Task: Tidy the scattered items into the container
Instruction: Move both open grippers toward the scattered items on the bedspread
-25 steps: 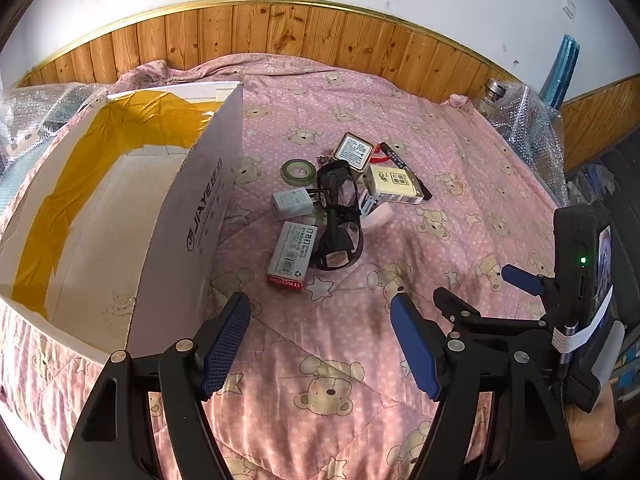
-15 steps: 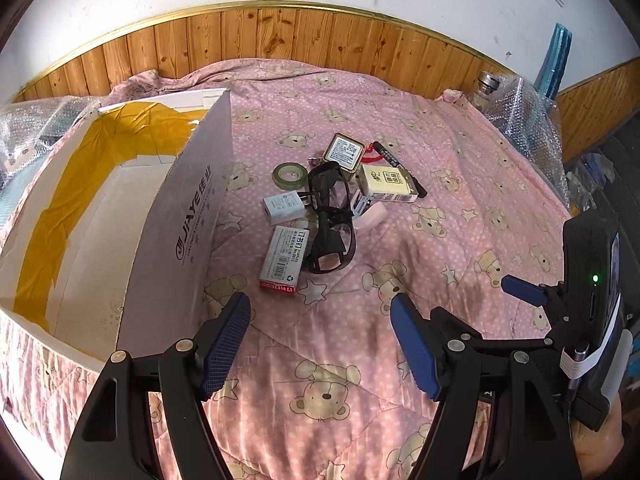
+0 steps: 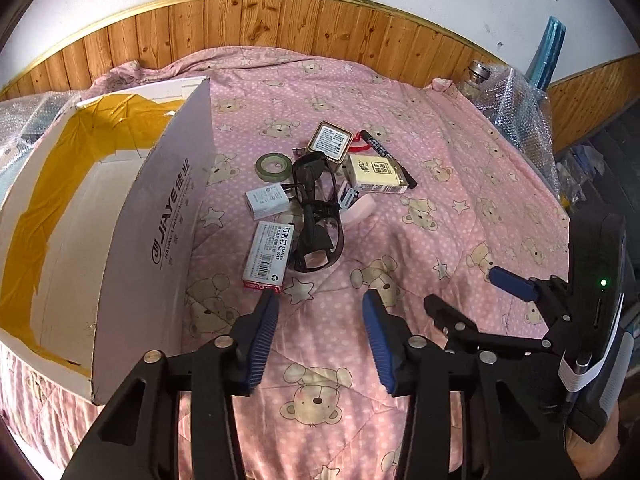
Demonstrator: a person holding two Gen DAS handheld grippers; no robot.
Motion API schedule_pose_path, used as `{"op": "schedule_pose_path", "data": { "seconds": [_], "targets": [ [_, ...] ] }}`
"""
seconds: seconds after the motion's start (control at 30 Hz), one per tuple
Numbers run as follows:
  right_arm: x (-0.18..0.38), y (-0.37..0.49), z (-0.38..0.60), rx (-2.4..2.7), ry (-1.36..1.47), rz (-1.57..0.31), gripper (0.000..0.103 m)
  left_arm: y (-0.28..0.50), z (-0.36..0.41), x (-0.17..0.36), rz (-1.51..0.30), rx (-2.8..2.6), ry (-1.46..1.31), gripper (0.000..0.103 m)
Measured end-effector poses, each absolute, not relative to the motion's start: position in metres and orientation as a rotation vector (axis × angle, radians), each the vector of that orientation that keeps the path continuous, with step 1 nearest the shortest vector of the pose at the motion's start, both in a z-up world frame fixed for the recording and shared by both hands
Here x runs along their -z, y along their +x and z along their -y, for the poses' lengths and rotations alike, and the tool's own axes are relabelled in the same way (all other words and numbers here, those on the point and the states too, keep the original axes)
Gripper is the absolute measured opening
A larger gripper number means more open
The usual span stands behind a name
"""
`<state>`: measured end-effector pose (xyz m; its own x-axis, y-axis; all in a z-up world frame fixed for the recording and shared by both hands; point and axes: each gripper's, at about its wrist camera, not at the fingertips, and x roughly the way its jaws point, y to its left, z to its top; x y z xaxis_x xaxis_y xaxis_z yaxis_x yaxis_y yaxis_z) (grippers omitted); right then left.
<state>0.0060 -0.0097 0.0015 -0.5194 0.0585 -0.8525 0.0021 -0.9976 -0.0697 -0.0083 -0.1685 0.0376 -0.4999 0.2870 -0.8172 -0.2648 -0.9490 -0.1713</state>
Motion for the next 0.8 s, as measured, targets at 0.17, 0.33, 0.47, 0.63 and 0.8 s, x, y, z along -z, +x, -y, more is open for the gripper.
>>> {"op": "schedule_pose_path", "data": {
  "seconds": [0.17,0.33,0.47,0.63,0.8],
  "targets": [
    [0.005,-0.002,0.011,-2.693,-1.571,0.080,0.013,-0.021,0.170,-0.029,0.075,-2.423,-1.375,0.018],
    [0.011,-0.003,0.014,-2.699,-1.595,0.066,0.007,-0.027,0.167,-0.021,0.019,-2.422,-1.382,0.008],
    [0.013,-0.006,0.016,-2.694,-1.614,0.048,0.007,-0.028,0.168,-0.019,0.016,-2.422,-1.383,0.007],
    [0.011,-0.010,0.015,-2.696,-1.613,0.029,0.008,-0.032,0.172,-0.020,0.038,-2.429,-1.389,0.007],
    [0.010,-0.015,0.009,-2.714,-1.619,-0.048,0.048,-0.040,0.175,-0.012,0.076,-2.409,-1.434,0.011]
  ]
}}
